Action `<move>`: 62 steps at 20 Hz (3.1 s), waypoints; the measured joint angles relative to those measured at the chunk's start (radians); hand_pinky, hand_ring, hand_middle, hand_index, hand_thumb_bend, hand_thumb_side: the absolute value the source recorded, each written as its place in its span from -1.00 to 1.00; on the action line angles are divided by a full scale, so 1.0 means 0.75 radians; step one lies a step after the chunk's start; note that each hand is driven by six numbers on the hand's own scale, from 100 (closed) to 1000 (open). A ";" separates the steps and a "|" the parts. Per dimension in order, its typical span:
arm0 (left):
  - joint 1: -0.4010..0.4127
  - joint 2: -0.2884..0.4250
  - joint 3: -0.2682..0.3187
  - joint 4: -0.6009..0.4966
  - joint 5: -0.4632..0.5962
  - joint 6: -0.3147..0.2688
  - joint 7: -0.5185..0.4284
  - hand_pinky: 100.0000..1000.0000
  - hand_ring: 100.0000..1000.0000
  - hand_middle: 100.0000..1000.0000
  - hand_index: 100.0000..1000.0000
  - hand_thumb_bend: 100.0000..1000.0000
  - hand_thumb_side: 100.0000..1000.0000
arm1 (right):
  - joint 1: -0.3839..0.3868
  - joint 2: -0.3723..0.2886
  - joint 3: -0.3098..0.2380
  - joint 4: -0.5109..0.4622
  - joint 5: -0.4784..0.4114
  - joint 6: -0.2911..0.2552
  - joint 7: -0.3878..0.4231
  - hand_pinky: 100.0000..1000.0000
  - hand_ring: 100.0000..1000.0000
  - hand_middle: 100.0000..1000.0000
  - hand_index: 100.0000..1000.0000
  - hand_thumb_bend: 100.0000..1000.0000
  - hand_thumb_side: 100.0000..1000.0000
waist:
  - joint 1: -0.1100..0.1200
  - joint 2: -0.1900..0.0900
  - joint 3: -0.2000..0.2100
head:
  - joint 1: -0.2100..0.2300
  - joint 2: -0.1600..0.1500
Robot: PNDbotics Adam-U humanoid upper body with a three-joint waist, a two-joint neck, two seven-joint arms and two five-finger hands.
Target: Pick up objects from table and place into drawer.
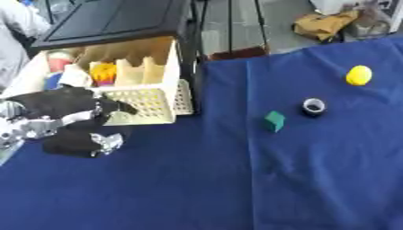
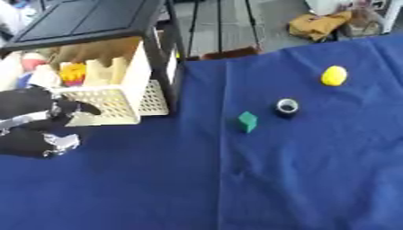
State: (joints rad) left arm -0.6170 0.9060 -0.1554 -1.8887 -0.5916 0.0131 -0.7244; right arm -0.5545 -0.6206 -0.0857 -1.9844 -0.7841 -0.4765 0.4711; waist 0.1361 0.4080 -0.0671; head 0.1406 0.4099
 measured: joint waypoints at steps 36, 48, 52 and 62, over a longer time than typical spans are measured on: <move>-0.091 -0.024 0.010 0.145 -0.158 0.040 0.263 -0.68 -0.15 0.46 1.00 -1.00 0.98 | -0.001 0.025 0.018 0.000 0.026 0.017 0.067 -0.25 0.14 -0.06 0.09 -1.00 0.94 | 0.020 0.050 -0.047 | 0.042 -0.047; -0.128 -0.036 0.023 0.223 -0.205 0.034 0.347 -0.67 -0.09 0.61 1.00 -1.00 0.98 | -0.006 0.036 0.024 0.000 0.048 0.006 0.085 -0.26 0.13 -0.07 0.08 -1.00 0.93 | 0.029 0.072 -0.069 | 0.061 -0.070; -0.140 -0.036 0.026 0.245 -0.208 0.032 0.377 -0.68 -0.08 0.64 1.00 -1.00 1.00 | -0.006 0.036 0.024 0.000 0.061 0.003 0.089 -0.26 0.13 -0.07 0.07 -1.00 0.93 | 0.031 0.079 -0.076 | 0.066 -0.072; -0.148 -0.035 0.022 0.270 -0.184 0.008 0.385 -0.64 -0.18 0.14 0.94 -1.00 1.00 | 0.002 0.045 0.024 0.000 0.081 0.000 0.102 -0.26 0.13 -0.07 0.07 -1.00 0.93 | 0.035 0.082 -0.078 | 0.070 -0.078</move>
State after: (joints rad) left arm -0.7281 0.8798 -0.1389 -1.6865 -0.7293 0.0192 -0.4360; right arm -0.5527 -0.5869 -0.0676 -1.9844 -0.7232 -0.4767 0.5480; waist 0.1621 0.4694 -0.1257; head 0.1928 0.3512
